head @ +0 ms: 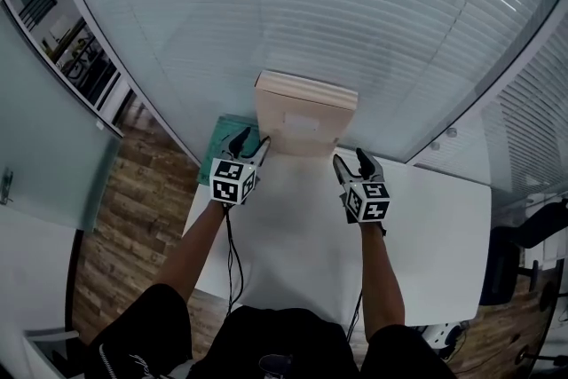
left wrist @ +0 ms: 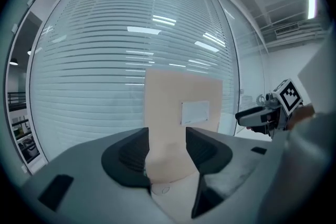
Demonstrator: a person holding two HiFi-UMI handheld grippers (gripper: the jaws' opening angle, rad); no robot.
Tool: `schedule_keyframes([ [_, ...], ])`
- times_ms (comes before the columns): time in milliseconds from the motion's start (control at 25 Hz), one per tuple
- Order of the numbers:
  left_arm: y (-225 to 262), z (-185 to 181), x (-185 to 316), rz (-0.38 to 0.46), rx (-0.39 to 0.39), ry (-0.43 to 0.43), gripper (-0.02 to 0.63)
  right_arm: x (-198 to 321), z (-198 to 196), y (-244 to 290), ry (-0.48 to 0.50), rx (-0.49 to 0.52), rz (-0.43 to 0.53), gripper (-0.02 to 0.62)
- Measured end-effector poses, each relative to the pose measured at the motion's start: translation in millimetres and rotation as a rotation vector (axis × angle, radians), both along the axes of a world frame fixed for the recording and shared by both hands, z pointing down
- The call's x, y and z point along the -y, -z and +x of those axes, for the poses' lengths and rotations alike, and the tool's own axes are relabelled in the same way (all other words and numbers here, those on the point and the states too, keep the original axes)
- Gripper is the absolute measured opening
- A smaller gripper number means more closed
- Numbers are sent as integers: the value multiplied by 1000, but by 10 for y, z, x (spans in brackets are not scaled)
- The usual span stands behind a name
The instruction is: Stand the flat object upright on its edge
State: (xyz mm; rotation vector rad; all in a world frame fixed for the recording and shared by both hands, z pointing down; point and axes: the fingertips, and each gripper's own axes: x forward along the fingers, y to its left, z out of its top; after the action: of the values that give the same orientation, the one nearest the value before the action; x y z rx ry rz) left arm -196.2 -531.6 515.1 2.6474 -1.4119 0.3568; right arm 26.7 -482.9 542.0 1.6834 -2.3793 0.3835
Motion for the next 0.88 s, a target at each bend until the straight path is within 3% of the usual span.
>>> schedule_keyframes([
  [480, 182, 78, -409, 55, -17, -8, 128, -548, 124, -20, -19, -14, -6, 281],
  [880, 185, 289, -811, 67, -2, -66, 73, -929, 246, 71, -33, -16, 20, 171],
])
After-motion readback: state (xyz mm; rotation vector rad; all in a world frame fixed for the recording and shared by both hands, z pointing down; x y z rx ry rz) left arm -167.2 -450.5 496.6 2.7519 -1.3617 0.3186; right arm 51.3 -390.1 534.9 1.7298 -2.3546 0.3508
